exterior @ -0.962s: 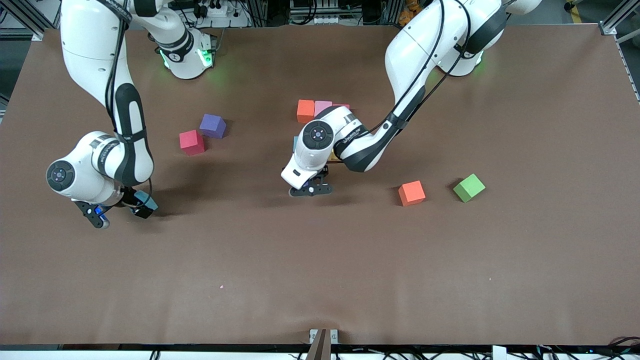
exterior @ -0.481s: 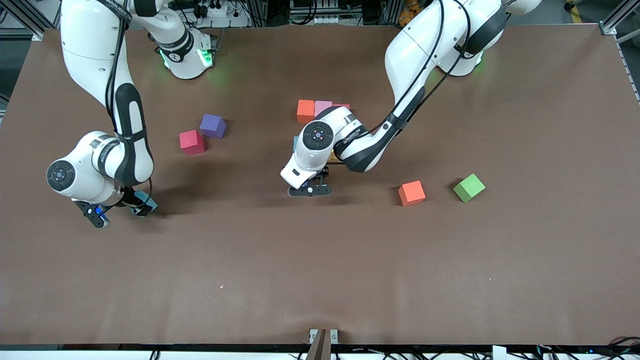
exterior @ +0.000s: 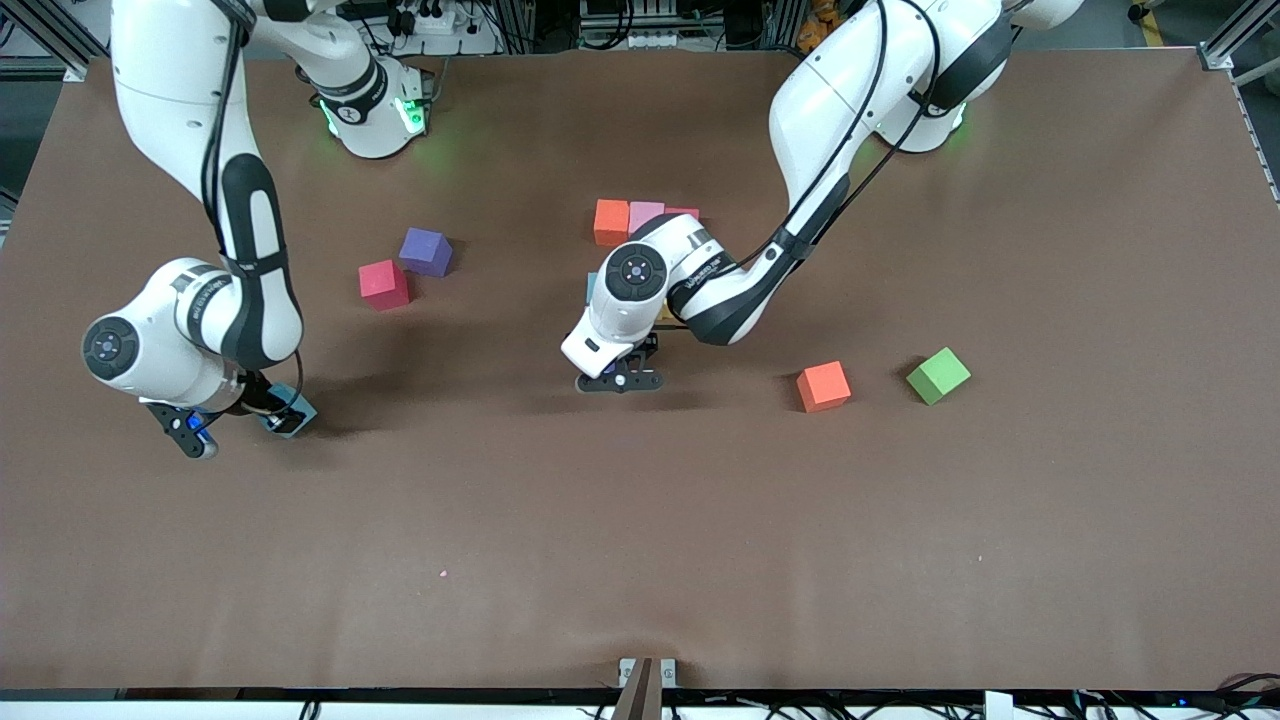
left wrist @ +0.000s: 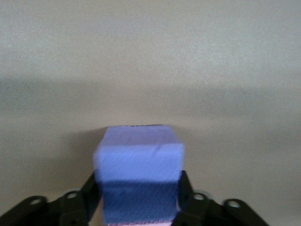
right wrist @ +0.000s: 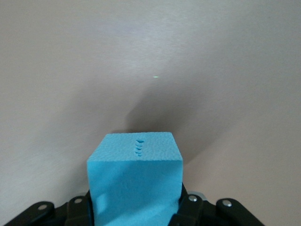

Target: Form number 2 with 11 blocks

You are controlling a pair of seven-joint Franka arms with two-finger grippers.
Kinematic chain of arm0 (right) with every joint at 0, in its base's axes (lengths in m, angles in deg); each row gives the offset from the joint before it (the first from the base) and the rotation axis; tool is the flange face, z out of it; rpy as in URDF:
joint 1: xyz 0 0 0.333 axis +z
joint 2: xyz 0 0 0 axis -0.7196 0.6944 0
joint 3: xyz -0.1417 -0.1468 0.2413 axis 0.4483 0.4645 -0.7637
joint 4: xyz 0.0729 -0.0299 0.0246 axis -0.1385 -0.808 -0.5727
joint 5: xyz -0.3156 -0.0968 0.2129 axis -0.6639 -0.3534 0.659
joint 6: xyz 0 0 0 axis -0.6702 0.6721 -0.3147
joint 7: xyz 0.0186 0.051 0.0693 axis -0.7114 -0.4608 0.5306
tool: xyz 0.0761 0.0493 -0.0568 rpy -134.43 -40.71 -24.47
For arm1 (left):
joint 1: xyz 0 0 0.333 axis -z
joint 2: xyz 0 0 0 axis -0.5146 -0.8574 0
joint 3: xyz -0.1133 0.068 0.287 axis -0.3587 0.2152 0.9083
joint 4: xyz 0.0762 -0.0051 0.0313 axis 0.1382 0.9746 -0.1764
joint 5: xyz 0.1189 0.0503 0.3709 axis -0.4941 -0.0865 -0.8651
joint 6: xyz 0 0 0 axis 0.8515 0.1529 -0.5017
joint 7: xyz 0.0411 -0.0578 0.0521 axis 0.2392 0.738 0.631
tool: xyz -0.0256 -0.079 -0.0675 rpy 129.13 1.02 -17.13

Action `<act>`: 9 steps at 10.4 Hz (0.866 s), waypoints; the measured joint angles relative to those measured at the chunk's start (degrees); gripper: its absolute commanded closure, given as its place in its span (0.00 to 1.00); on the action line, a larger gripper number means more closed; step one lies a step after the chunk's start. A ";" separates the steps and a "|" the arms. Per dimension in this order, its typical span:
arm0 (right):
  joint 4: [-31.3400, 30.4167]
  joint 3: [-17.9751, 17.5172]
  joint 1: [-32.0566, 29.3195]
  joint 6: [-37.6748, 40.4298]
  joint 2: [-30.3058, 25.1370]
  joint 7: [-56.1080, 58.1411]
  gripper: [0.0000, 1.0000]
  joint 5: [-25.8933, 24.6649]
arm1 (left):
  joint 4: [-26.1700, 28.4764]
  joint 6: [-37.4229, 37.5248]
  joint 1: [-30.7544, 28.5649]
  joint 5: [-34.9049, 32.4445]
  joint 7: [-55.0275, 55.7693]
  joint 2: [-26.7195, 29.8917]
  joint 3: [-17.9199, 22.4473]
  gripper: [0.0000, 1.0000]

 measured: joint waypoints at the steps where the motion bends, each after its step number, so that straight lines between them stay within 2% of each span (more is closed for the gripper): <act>1: 0.76 0.00 0.07 0.88 -0.85 -0.19 0.51 0.00 | -0.22 -0.06 0.26 0.00 -0.01 0.03 -0.10 0.00; 5: 1.58 -0.07 3.63 1.35 -1.47 -4.42 0.51 0.03 | -1.24 0.04 0.52 0.01 0.07 1.84 -1.46 0.00; 9: 3.10 -0.16 10.22 1.35 -1.47 -12.25 0.51 0.07 | -1.57 5.45 -1.94 0.11 0.16 6.50 -1.10 0.00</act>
